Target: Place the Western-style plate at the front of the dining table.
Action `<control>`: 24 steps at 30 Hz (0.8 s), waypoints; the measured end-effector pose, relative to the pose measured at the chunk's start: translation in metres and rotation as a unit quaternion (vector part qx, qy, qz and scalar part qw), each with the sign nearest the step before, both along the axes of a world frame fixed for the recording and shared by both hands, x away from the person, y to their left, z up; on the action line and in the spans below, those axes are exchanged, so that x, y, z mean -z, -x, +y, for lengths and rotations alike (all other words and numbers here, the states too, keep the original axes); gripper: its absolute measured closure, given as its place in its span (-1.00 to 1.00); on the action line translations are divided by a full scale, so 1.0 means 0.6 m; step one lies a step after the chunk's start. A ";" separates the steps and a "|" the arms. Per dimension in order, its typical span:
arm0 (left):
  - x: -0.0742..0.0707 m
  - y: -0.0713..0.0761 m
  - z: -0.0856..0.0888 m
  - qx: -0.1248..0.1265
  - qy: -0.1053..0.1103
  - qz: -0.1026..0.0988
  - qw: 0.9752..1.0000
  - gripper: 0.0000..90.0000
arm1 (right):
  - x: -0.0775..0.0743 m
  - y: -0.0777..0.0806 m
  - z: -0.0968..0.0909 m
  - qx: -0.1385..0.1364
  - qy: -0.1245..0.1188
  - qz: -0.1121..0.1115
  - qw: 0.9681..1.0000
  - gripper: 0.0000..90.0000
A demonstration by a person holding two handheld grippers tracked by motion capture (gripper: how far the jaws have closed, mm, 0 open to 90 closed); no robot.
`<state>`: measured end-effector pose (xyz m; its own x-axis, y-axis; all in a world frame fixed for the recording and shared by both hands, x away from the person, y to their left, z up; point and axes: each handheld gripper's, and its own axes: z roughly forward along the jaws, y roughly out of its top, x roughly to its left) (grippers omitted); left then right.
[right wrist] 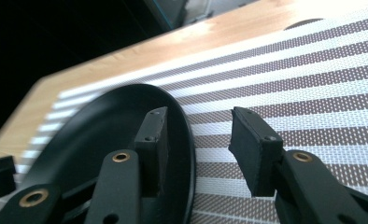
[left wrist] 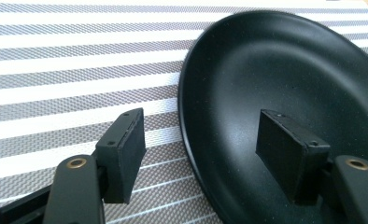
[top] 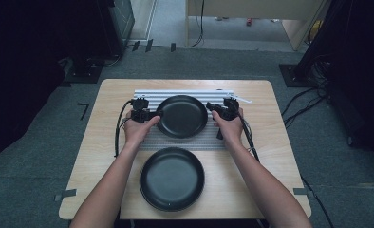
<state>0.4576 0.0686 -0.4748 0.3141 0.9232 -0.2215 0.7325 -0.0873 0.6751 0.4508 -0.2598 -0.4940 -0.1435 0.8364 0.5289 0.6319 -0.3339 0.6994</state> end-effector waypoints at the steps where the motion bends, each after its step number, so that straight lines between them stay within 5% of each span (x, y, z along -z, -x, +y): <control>1: -0.003 0.003 0.002 0.002 -0.001 0.003 1.000 -0.28 | 0.000 0.000 0.000 0.000 0.000 0.000 1.000 0.23; 6: -0.012 0.018 0.012 0.009 0.008 0.000 1.000 -0.35 | -0.013 0.017 -0.011 -0.029 0.026 -0.021 0.999 0.05; 7: -0.015 0.023 0.014 0.009 0.009 -0.004 1.000 -0.39 | -0.019 0.023 -0.015 -0.043 0.044 -0.016 0.998 -0.06; 13: -0.029 0.048 0.019 0.021 0.013 -0.017 1.000 -0.52 | -0.034 0.041 -0.028 -0.051 0.064 -0.010 0.997 -0.21; 16: -0.036 0.062 0.022 0.028 0.018 -0.025 0.999 -0.57 | -0.037 0.063 -0.034 -0.063 0.108 -0.019 0.992 -0.27; 24: -0.049 0.098 0.043 0.031 0.033 -0.041 0.998 -0.62 | -0.034 0.092 -0.056 -0.068 0.091 -0.023 0.993 -0.28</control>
